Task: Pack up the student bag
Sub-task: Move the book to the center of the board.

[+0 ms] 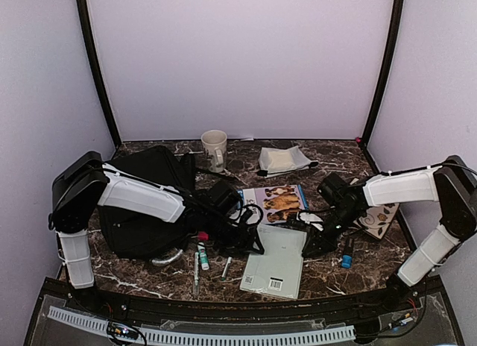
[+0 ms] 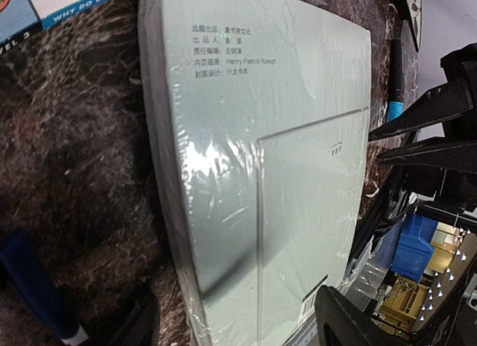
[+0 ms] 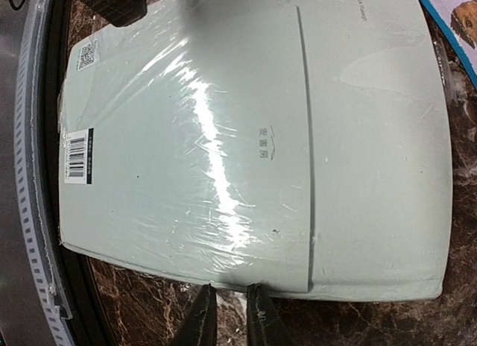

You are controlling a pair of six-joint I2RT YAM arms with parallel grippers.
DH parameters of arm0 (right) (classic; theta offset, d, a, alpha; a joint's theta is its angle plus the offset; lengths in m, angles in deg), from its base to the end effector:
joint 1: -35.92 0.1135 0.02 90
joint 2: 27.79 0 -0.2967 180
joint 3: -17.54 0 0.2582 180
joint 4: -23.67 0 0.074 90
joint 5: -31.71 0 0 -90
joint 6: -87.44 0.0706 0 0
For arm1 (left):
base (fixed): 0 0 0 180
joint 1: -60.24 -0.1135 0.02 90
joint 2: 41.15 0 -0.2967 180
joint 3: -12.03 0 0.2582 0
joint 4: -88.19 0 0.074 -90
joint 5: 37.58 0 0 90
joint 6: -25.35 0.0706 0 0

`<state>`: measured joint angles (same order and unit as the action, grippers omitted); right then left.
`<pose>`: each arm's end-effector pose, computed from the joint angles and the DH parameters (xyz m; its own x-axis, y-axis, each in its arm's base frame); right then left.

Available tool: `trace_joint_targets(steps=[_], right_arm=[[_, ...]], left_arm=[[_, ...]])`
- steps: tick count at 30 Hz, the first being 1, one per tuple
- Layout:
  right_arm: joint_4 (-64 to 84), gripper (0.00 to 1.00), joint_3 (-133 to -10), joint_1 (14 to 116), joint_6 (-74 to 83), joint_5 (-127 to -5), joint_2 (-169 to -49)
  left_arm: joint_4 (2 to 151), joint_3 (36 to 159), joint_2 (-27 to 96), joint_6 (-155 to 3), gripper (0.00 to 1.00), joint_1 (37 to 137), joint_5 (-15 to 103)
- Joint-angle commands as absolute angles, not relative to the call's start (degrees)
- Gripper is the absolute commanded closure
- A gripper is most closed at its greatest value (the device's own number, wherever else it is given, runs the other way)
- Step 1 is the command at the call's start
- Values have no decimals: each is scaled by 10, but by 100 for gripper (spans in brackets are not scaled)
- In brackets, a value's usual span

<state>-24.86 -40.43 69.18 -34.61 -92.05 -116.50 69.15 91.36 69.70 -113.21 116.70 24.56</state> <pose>0.1958 0.1754 0.1478 -0.4085 -0.7955 -0.4475 -0.8958 0.2552 0.3640 0.2114 -0.3786 0.1504 -0.9578 0.2453 -0.1499 0.2764 0.6421 -0.7151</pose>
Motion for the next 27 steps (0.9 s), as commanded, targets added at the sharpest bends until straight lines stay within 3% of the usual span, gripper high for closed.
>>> trace_joint_targets(steps=[1, 7, 13, 27], right_arm=[[-218, 85, -401, 697, -326, -882, -1174], [-214, 85, -409, 700, -312, -862, -1204], [-185, 85, -410, 700, -289, -838, -1195], [-169, 83, -425, 696, -258, -797, -1200]], left_arm=[[674, 900, 707, -1151, 26, 1169, 227], [739, 900, 720, -1178, 27, 1171, 184], [680, 986, 719, -1091, 30, 1189, 234], [689, 1091, 719, -1066, 33, 1189, 278]])
